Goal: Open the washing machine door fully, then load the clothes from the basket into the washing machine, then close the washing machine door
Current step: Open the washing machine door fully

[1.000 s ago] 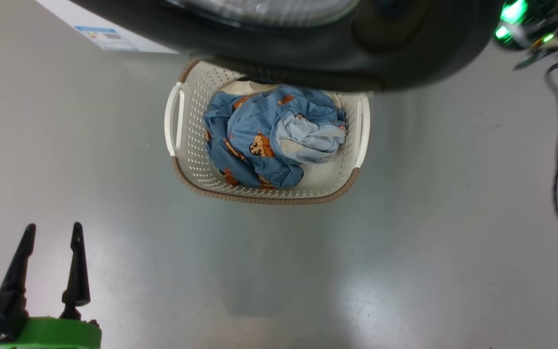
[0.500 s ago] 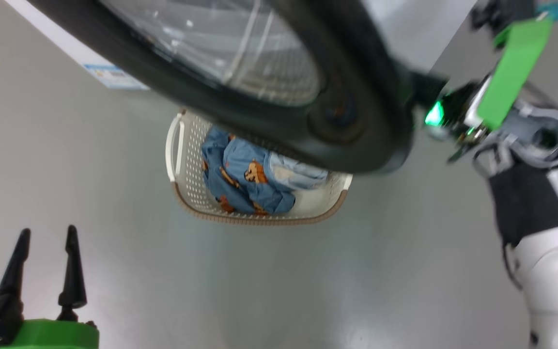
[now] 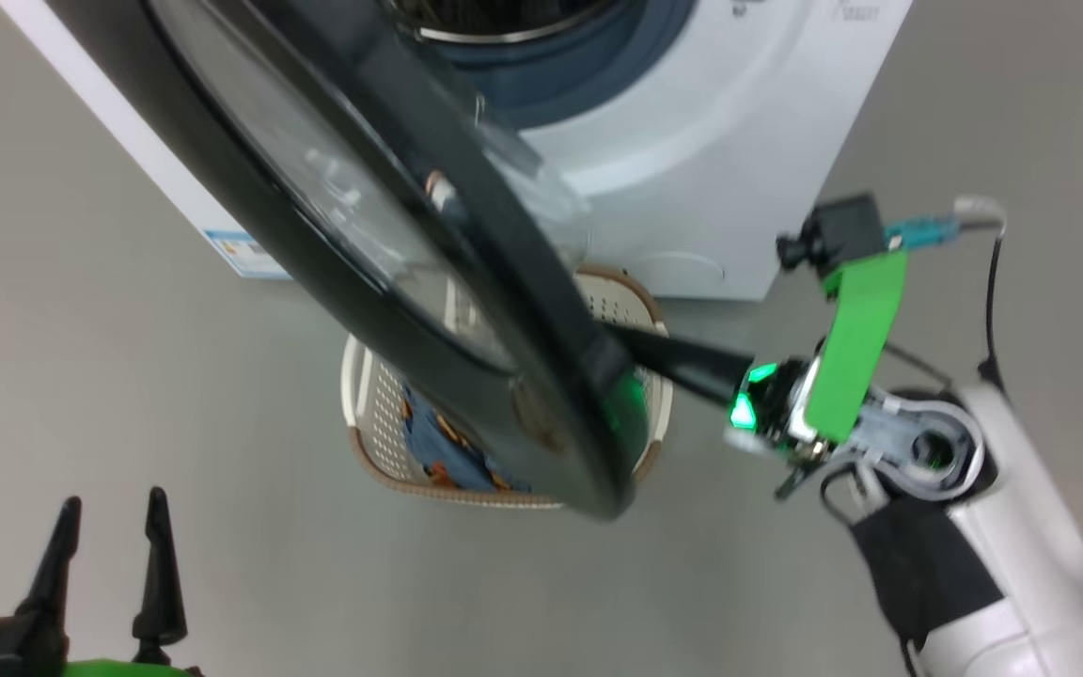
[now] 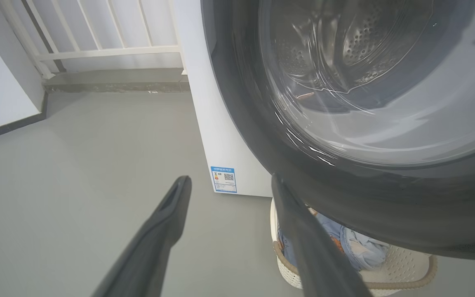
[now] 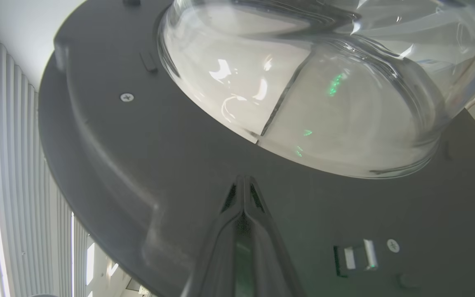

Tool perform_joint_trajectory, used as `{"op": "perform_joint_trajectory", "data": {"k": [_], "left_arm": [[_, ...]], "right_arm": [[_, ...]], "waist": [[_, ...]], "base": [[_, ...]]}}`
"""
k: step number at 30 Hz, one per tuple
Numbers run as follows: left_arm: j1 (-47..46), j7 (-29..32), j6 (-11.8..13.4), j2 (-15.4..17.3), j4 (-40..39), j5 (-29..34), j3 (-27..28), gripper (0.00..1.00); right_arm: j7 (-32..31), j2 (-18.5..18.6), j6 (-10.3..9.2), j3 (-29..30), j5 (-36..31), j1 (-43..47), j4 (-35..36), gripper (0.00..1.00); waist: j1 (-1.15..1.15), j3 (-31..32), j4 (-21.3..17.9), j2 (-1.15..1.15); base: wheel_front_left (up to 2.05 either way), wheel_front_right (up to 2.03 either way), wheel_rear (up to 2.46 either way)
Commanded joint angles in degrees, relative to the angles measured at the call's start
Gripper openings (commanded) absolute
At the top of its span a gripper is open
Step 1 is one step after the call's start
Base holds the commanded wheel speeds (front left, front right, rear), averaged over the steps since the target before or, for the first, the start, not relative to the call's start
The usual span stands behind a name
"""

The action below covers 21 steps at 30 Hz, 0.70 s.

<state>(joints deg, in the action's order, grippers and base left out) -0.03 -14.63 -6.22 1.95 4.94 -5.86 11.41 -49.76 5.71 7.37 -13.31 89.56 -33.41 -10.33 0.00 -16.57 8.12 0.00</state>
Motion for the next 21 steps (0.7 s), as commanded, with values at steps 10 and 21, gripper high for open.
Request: {"op": "perform_joint_trajectory", "data": {"k": [10, 21], "left_arm": [[1.9, -0.4, 1.5, 0.9, -1.0, -1.8, -1.3, 1.0], [2.2, -0.4, 1.6, 0.9, -2.1, -2.7, -3.6, 1.0]], "right_arm": [[4.3, -2.6, 0.12, -7.2, 0.4, 6.3, 2.4, 0.0], [11.9, -2.8, 0.12, -15.5, -0.2, 6.7, 0.5, 0.0]], "waist": [[0.0, 6.5, 3.7, 0.0], [0.0, 8.5, 6.2, 0.0]], "base": [[0.0, 0.0, 0.0], [0.0, 0.0, 0.0]]}}
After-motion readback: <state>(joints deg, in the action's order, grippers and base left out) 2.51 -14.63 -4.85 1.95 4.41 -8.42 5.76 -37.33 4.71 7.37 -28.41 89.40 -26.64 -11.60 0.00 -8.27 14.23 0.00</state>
